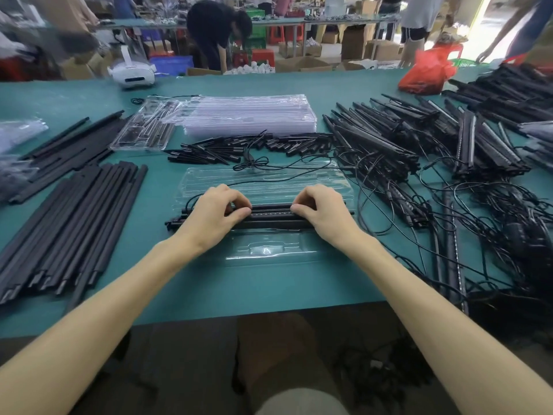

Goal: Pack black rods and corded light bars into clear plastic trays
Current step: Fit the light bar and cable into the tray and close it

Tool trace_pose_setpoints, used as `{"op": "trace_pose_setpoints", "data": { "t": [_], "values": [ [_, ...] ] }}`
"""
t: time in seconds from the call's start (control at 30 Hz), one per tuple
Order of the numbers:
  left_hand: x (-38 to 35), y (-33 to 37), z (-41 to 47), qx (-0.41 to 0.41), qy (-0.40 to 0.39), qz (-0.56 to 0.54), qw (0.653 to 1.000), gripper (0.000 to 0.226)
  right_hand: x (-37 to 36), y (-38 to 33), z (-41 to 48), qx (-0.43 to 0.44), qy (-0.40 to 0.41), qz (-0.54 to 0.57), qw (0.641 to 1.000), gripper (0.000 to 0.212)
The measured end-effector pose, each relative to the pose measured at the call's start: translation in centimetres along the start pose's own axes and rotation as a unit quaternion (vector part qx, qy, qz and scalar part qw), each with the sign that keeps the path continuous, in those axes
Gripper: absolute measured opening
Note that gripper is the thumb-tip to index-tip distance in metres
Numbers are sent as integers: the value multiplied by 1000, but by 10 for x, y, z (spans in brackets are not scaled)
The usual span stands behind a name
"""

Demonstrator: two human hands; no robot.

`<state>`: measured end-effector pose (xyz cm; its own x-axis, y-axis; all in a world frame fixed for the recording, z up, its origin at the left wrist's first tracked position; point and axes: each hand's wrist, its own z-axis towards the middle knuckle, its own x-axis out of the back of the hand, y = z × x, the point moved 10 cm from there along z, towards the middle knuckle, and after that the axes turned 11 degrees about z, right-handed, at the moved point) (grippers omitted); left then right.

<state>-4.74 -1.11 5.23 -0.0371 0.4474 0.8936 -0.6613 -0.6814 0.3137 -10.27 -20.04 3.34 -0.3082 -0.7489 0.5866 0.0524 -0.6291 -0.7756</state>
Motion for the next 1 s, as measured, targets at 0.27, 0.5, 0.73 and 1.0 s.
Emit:
{"op": "trace_pose_setpoints", "data": {
  "t": [0.27, 0.5, 0.73, 1.0],
  "values": [
    [-2, 1, -3, -19, -11, -30, 999, 13, 7, 13, -1, -34, 48, -10, 998, 24],
    [-4, 0, -4, -14, 4, 2, 1000, 15, 6, 13, 1, -46, 26, 40, 998, 19],
    [-8, -6, 2, 8, -10, -1, 1000, 13, 5, 18, 0, -50, 2, 82, 995, 12],
    [-9, -8, 1, 20, 11, -19, 1000, 12, 6, 17, -1, -47, 22, 48, 997, 10]
  ]
}}
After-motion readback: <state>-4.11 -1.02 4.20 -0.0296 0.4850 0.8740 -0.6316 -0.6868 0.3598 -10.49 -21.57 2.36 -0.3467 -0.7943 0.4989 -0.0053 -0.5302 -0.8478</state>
